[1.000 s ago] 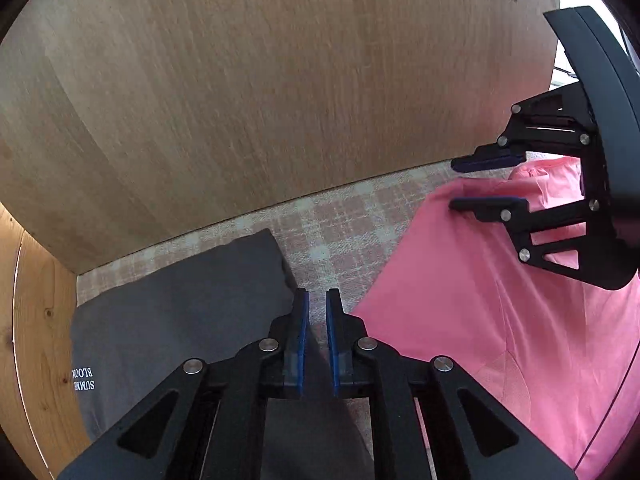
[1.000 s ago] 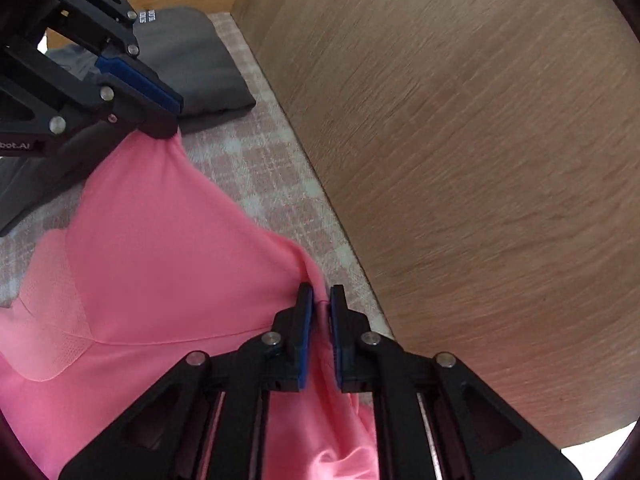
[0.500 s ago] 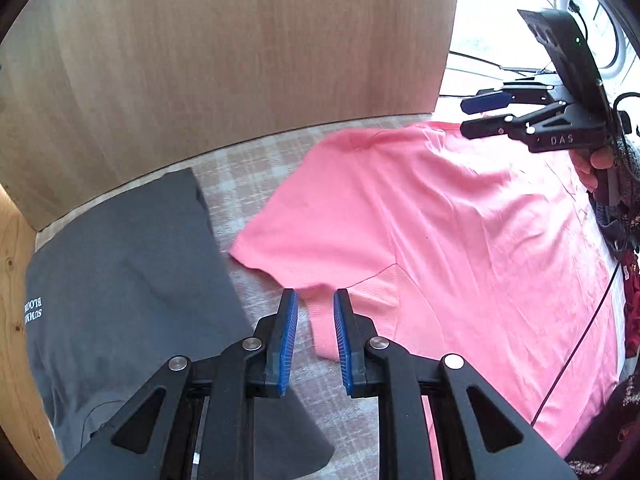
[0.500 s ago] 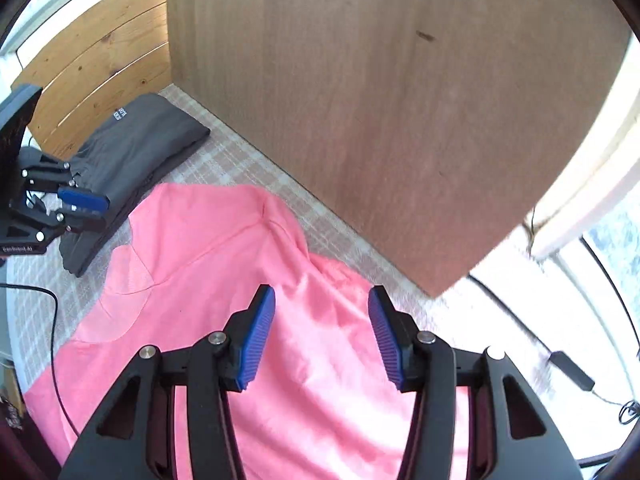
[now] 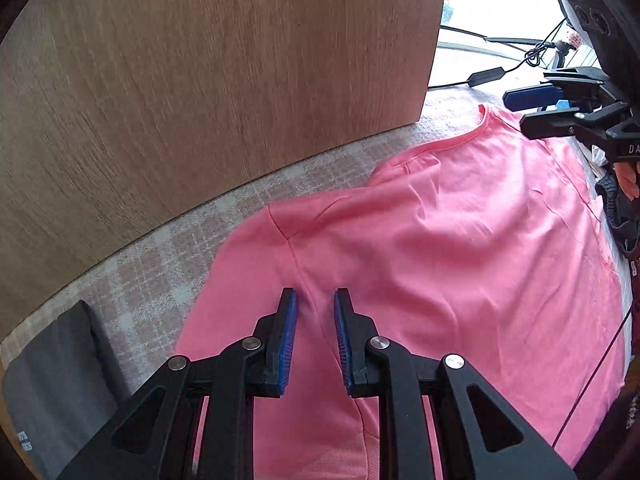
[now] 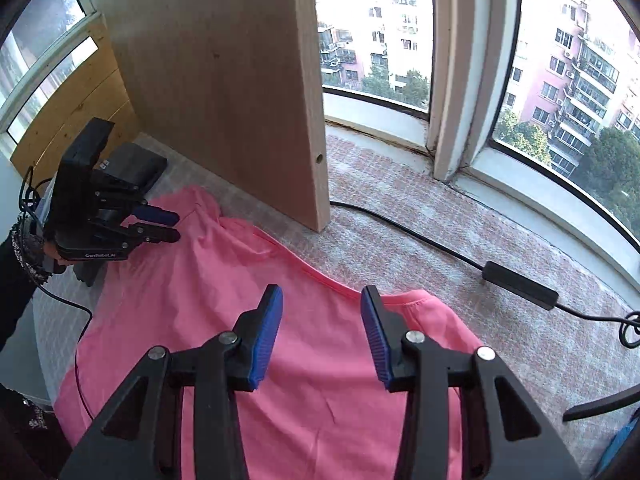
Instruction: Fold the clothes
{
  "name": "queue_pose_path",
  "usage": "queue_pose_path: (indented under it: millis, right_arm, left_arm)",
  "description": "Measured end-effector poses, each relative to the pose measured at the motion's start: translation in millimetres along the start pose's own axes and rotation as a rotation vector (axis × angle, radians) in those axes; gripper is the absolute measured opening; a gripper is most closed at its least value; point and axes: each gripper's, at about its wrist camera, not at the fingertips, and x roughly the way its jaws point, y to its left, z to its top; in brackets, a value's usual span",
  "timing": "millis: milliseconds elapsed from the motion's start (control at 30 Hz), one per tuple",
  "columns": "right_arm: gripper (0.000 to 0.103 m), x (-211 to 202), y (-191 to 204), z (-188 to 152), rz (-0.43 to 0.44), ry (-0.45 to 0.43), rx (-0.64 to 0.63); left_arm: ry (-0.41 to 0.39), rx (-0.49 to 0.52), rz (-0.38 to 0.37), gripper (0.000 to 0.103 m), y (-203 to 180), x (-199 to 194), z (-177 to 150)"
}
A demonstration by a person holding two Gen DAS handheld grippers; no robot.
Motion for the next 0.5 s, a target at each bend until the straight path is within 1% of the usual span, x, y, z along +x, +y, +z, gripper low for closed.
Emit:
queue_pose_path:
  millis: [100,167,233,333,433,500]
  right_arm:
    - [0.039,37.9,42.8,24.9,0.007,0.026,-0.157]
    - [0.039,63.4,63.6,37.7,-0.023,0.051,-0.236]
    - [0.039,79.9,72.9,45.0,-0.023,0.073,-0.268]
    - [0.039,92.1,80.6,47.0,-0.02,0.098,-0.3]
    - [0.039,102.8,80.5,45.6,-0.028,0.132,-0.306]
    - [0.039,106.1,78.2,45.1,-0.018,0.14,-0.289]
  left_arm:
    - [-0.003,0.021,0.012,0.018,-2.6,-2.7,-5.2]
    - [-0.007,0.016,0.016,0.019,-0.3,-5.1,-7.9]
    - [-0.017,0.003,0.014,0.019,3.0,-8.8,-10.0]
    - [-0.032,-0.016,0.01,0.019,8.0,-14.4,-13.1]
    - [-0.062,-0.022,0.017,0.019,12.2,-24.2,-11.7]
    - [-0.087,-0.019,0.02,0.019,15.4,-31.7,-7.8]
